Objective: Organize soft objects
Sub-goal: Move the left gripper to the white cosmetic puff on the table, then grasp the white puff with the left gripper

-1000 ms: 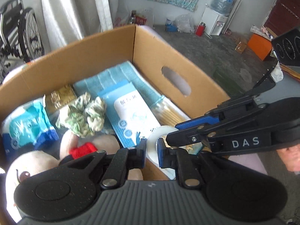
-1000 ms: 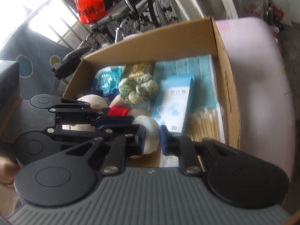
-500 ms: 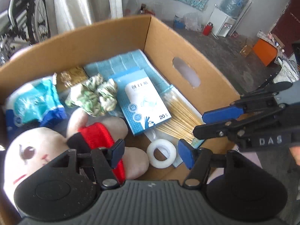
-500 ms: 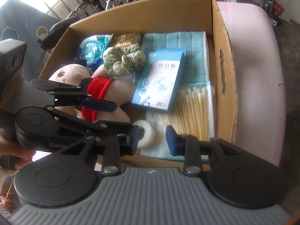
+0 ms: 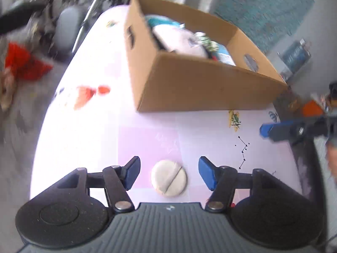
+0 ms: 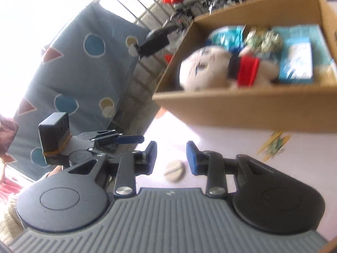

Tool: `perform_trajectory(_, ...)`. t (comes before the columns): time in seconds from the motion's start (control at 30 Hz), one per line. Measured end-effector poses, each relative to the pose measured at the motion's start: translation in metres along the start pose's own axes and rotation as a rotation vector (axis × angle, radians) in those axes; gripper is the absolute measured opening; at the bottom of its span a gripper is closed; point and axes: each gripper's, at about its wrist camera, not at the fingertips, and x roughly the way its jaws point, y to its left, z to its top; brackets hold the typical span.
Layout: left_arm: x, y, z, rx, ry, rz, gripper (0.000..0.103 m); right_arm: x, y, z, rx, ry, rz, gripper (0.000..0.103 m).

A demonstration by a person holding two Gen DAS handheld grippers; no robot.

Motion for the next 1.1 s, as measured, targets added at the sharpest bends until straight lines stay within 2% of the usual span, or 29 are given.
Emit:
perform_trajectory(0.03,0.005,0.013,-0.011,-0.075,-0.002,-0.023,0.061,0.023,-0.002,-0.009,0.020,0.043,0.004,0.030)
perform_trajectory(0.07,0.007,0.022,-0.021,-0.103,-0.008,-0.034,0.061,0.044,-0.003,-0.018,0.037,0.080,-0.001,0.030)
perform_trajectory(0.17,0.011,0.028,-0.038,-0.064,-0.040,-0.028,0.061,0.095,-0.008,-0.036,0.057,0.131,-0.023,0.030)
perform_trajectory(0.2,0.012,0.028,-0.042,-0.056,-0.047,-0.052,0.061,0.105,-0.012,-0.037,0.084,0.141,-0.024,0.030)
perform_trajectory(0.27,0.017,0.025,-0.046,-0.041,-0.052,-0.095,0.061,0.122,-0.023,-0.039,0.178,0.153,0.004,0.031)
perform_trajectory(0.33,0.022,0.017,-0.056,-0.002,-0.070,-0.069,0.061,0.133,-0.036,-0.041,0.276,0.139,0.050,0.030)
perform_trajectory(0.4,0.025,0.011,-0.057,0.047,-0.098,-0.043,0.061,0.138,-0.041,-0.040,0.315,0.122,0.082,0.030)
perform_trajectory(0.5,0.031,-0.007,-0.065,0.173,-0.125,0.025,0.060,0.145,-0.042,-0.039,0.322,0.101,0.109,0.029)
perform_trajectory(0.53,0.033,-0.014,-0.069,0.211,-0.130,0.052,0.060,0.148,-0.041,-0.041,0.327,0.088,0.115,0.025)
perform_trajectory(0.57,0.033,-0.019,-0.073,0.242,-0.133,0.074,0.054,0.150,-0.042,-0.043,0.328,0.089,0.115,0.020)
perform_trajectory(0.6,0.033,-0.022,-0.075,0.263,-0.135,0.099,0.049,0.156,-0.042,-0.046,0.325,0.107,0.106,0.004)
perform_trajectory(0.67,0.031,-0.022,-0.079,0.273,-0.143,0.131,0.039,0.159,-0.040,-0.051,0.315,0.100,0.109,0.001)
perform_trajectory(0.77,0.026,-0.017,-0.080,0.242,-0.137,0.089,0.023,0.162,-0.035,-0.051,0.299,0.095,0.108,0.002)
perform_trajectory(0.83,0.026,-0.025,-0.083,0.290,-0.130,0.116,0.019,0.163,-0.032,-0.048,0.265,0.091,0.096,0.002)
perform_trajectory(1.0,0.009,-0.034,-0.073,0.268,-0.147,0.059,0.019,0.139,-0.023,-0.049,0.231,0.025,0.116,0.002)
perform_trajectory(1.1,-0.008,-0.063,-0.052,0.340,-0.197,0.017,0.021,0.095,-0.019,-0.042,0.213,-0.073,0.132,0.002)
